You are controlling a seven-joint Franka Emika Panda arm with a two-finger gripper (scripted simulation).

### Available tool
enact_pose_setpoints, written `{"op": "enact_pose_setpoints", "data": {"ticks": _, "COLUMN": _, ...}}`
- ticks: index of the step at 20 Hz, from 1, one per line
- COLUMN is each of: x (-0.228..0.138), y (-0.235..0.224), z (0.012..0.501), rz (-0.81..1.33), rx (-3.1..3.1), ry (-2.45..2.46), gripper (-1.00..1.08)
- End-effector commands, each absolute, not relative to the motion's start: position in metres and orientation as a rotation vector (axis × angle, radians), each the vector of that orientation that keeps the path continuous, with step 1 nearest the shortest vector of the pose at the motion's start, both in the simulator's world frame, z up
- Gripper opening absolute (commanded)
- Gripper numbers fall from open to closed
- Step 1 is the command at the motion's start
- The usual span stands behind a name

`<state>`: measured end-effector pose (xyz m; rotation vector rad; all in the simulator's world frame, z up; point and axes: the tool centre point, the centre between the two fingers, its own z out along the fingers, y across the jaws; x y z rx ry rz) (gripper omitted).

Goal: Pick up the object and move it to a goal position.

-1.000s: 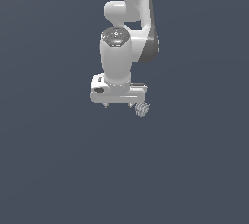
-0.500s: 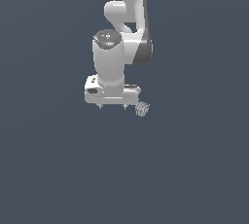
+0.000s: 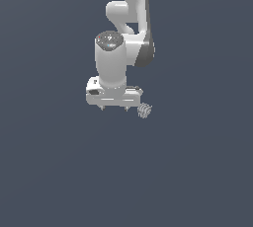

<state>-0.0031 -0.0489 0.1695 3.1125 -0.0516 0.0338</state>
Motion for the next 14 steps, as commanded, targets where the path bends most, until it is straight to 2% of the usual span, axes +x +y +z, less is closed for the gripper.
{"op": "enact_pose_setpoints", "data": {"ticks": 1, "x": -0.005, "y": -0.044, "z": 0.167, "rz": 0.033, "rx": 3.113, "ry": -0.077, "gripper": 1.00}}
{"op": "enact_pose_setpoints", "data": {"ticks": 14, "x": -0.024, "y": 0.003, "z": 0.142, "rz": 0.027, "rx": 3.106, "ry": -0.368, "gripper": 1.00}}
